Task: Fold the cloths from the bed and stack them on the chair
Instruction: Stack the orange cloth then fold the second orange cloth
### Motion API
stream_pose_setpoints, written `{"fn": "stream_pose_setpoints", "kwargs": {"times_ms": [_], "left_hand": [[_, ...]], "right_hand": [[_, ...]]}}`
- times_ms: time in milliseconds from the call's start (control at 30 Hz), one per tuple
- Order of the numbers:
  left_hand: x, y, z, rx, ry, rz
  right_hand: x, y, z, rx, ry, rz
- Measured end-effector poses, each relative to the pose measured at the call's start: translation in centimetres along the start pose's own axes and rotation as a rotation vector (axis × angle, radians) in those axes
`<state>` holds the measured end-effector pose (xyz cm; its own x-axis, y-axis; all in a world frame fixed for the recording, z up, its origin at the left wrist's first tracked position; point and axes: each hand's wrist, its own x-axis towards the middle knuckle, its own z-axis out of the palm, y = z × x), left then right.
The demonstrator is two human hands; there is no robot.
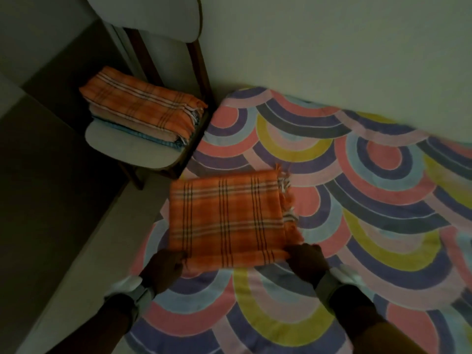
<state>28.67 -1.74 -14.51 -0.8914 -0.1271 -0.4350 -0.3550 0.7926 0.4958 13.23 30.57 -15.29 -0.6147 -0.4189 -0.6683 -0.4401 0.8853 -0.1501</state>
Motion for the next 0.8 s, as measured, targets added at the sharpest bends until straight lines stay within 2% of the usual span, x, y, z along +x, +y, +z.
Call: {"fn": "stream_pose_setpoints", "kwargs": {"times_ms": [67,133,200,267,300,333,433,567,633,700,800], "left_hand": [[-1.9,1.8,-2.1,-0.161,-0.17,-0.071],[-1.7,1.8,-3.3,-0.33,-0.188,-0.133],[-0.3,1.4,-4.3,-0.461,-0.058,-0.208],[2.0,0.7,-4.8,-0.572,0.183,-0.268],[3.4,-0.2,-4.4,-0.596,0.277,-0.288],[4.8,-1.0,-4.0,-0.561,0.349,-0.31],[8.5,-2.7,-1.9,-0.458,0.445,-0.389],[11.3,-3.6,0.4,-0.355,0.591,-0.416],[11.6,-3.4,0.8,-0.316,0.662,-0.397],[11.7,-3.9,1.0,-0.235,0.651,-0.413],[11.6,-4.6,1.0,-0.166,0.658,-0.472]], "right_hand": [[-0.9,1.0,-2.0,0.044,-0.145,0.004],[-1.0,1.8,-4.3,0.155,-0.175,-0.031],[-0.1,1.9,-6.0,0.354,-0.071,-0.042],[1.6,1.5,-7.5,0.69,0.128,-0.001],[3.4,1.2,-7.3,0.76,0.219,0.024],[5.2,0.8,-7.1,0.727,0.301,0.043],[10.0,-0.6,-6.1,0.654,0.397,0.107],[14.7,-1.9,-4.1,0.49,0.363,0.159],[15.2,-2.2,-3.6,0.526,0.4,0.217],[15.2,-2.4,-3.3,0.586,0.436,0.311],[14.8,-2.6,-3.1,0.612,0.495,0.348]]}}
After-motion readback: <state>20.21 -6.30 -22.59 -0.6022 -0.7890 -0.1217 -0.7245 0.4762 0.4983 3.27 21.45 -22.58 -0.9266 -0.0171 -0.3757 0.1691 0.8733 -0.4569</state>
